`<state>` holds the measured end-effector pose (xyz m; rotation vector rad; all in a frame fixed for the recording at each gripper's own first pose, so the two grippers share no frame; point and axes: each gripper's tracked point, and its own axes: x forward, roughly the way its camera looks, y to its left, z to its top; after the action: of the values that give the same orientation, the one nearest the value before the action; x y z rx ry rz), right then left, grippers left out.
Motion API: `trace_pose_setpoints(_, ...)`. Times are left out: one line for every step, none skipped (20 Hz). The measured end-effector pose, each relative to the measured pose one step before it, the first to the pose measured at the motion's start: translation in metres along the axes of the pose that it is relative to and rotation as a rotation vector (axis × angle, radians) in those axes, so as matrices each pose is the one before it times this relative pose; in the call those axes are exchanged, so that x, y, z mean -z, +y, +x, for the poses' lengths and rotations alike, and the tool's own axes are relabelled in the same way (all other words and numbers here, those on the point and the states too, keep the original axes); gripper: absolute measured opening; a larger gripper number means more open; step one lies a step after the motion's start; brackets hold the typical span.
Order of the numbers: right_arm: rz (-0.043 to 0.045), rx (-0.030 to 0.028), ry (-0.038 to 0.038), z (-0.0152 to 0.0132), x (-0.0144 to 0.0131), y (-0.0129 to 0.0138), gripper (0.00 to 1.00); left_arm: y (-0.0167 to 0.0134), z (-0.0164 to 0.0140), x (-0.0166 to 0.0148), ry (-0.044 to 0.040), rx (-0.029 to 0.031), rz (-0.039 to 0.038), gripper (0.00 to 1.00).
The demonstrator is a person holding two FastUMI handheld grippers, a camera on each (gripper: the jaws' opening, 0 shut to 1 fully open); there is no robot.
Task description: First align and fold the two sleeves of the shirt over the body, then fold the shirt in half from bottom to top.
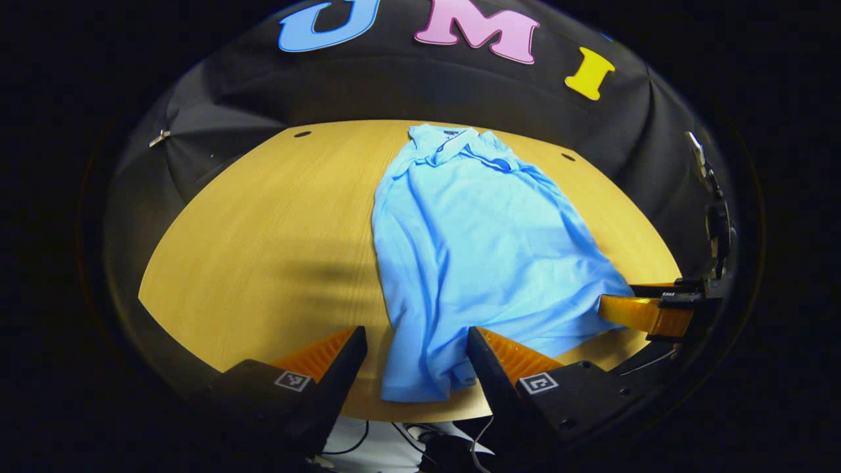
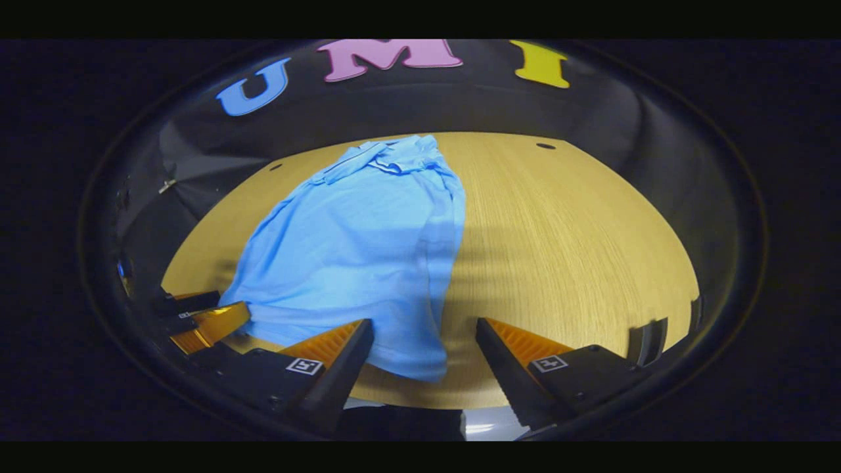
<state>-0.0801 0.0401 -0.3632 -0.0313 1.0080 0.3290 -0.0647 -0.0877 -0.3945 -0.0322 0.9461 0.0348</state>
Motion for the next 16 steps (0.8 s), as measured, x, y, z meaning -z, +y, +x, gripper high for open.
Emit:
trace_pose_setpoints(-0.05231, 0.01338, 0.00673, 0.0013, 0.00135, 0.00074, 0.99, -0.00331, -0.00011, 0.00168, -0.01566, 0.00848, 0.03022, 0.99)
trace_pose_setpoints(-0.00303, -0.00952, -0.01398, -0.0008, -0.00359, 0.00349, 0.98, -0.00316, 0.00112, -0.00275, -0.01202, 0.00518, -0.00819, 0.99)
trace_pose_setpoints(0.01073, 0.00435, 0.00553, 0.0005, 0.00204, 0.00271, 0.89, -0.00068, 0.00017, -0.00259, -0.01163, -0.00341, -0.01172, 0.96)
trace_pose_setpoints(0.01133, 0.00693, -0.00288, 0.00026, -0.00129, -0.00039, 0.83, -0.00005, 0.00094, 0.00087, 0.00332, -0.00081, -0.00681, 0.97)
trace_pose_setpoints(0.00186, 0.00129, 0.01335, -0.00015, 0.00274, 0.00139, 0.79, 0.00055, 0.00153, 0.00121, -0.0019, -0.00032, 0.00138, 0.97)
trace_pose_setpoints(0.00213, -0.00333, 0.01075, 0.00017, 0.00044, 0.00138, 0.72, -0.00025, -0.00121, 0.00033, 0.00485, 0.00452, 0.00242, 0.97)
trace_pose_setpoints(-0.00005, -0.00893, 0.01194, -0.00087, 0.00172, 0.00197, 0.55, -0.00331, -0.00135, -0.00029, 0.00338, 0.01347, 0.0057, 0.94)
trace_pose_setpoints(-0.00304, -0.01044, 0.01194, -0.00177, -0.00101, 0.00198, 0.49, -0.00319, 0.00116, 0.00028, 0.00383, 0.01443, 0.01375, 0.87)
trace_pose_setpoints(0.00038, -0.0116, 0.01186, 0.00226, 0.00051, 0.00229, 0.36, -0.00546, 0.00069, -0.00073, 0.00245, 0.0227, 0.01406, 0.77)
trace_pose_setpoints(0.00456, -0.01413, 0.0116, -0.00009, -0.00105, 0.00187, 0.18, -0.00671, 0.00133, -0.00173, 0.00061, 0.03267, 0.00952, 0.67)
trace_pose_setpoints(0.00912, -0.00108, 0.00615, 0.0, -0.00026, -0.00039, 0.16, -0.00204, 0.00086, -0.00055, 0.00201, 0.01009, -0.00032, 0.55)
trace_pose_setpoints(0.01735, -0.00574, 0.00245, 0.00054, -0.00106, 0.00024, 0.14, -0.00258, -0.00008, -0.00113, -0.00239, 0.01466, -0.01278, 0.43)
trace_pose_setpoints(0.01692, -0.03805, 0.00633, 0.00177, -0.00021, 0.00669, 0.12, -0.00044, -0.00046, 0.00128, -0.00067, 0.00055, -0.02814, 0.22)
trace_pose_setpoints(0.0067, -0.05288, 0.02899, 0.00207, 0.00484, 0.00689, 0.06, -0.00128, -0.0014, -0.00079, 0.00713, 0.0049, -0.02943, 0.19)
trace_pose_setpoints(-0.00303, -0.02009, 0.00568, -0.00494, -0.00128, 0.00313, 0.06, 0.00066, 0.00198, -0.00178, 0.01546, 0.00791, -0.04484, 0.15)
trace_pose_setpoints(0.00003, -0.00952, 0.0006, 0.00064, -0.00063, -0.00085, 0.05, 0.00002, 0.00079, 0.00032, 0.01942, 0.01039, -0.0489, 0.12)
